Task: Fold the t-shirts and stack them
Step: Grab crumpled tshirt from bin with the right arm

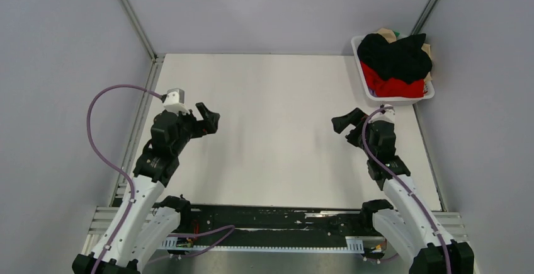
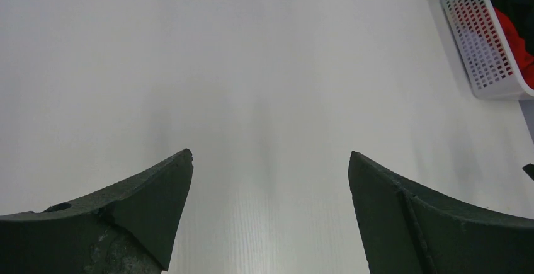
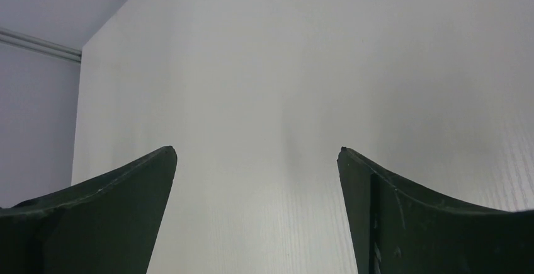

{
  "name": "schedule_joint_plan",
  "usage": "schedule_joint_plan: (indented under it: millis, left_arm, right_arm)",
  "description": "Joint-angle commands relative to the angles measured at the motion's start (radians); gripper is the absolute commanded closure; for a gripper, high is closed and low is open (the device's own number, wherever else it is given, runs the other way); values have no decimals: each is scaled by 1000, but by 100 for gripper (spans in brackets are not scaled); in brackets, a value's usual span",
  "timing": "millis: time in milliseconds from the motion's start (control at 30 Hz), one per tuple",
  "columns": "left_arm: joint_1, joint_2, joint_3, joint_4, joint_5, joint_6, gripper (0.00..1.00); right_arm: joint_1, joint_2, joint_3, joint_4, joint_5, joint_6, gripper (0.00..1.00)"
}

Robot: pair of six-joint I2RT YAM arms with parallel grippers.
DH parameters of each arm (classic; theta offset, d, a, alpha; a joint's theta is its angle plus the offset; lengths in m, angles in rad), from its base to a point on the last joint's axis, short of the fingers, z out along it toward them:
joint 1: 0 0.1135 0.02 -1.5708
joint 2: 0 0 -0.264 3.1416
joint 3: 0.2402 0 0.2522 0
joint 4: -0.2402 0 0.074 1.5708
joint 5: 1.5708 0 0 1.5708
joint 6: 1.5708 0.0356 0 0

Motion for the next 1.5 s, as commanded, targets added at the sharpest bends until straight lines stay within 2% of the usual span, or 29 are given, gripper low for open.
schedule_joint_plan:
  millis: [0,167,233,467,533,600,700,833,967,1100,1167,1233,1267,1367,1400,1467]
  left_arm:
    - [-1,-1,12,13,-22,3,0]
    - [-1,14,8,27,-26,-7,0]
    - [0,28,9,34,-22,-10,0]
    - [-2,78,9,57,-30,-13,0]
    - [-1,89,14,57,-41,-14,0]
    - [-1,94,14,59,-53,-16,0]
    - [-1,101,9,77,-67,-16,0]
    - [0,119,15,89,-72,-11,0]
    - [0,151,27,88,-80,-4,0]
    - [-2,183,43,77,-93,-4,0]
    - [-2,189,47,81,-90,-1,0]
    - [-1,193,47,84,-101,-1,0]
    - [-1,194,47,85,-105,-1,0]
    - [0,198,50,80,-111,0,0]
    - [-1,199,49,80,-112,-1,0]
    - [0,201,44,87,-114,-3,0]
  right_arm:
    - [2,-68,20,53,14,-21,0]
    - [-2,-57,76,97,179,-36,0]
    - [-11,-8,168,81,225,-84,0]
    - [-163,353,607,-130,340,-198,0]
    - [-246,462,720,-176,312,-214,0]
    - [-323,565,819,-219,208,-221,0]
    - [-385,710,952,-238,142,-257,0]
    - [-413,931,1158,-256,153,-356,0]
    - [-420,1144,1382,-306,171,-416,8]
    - [-420,1298,1512,-321,152,-424,13]
    - [-420,1365,1570,-323,119,-423,19]
    - [-419,1407,1618,-324,110,-406,35]
    - [-420,1422,1642,-323,110,-397,45]
    - [-420,1433,1704,-321,49,-401,88]
    - [-421,1425,1724,-319,44,-399,99]
    - [-421,1388,1745,-303,43,-388,100]
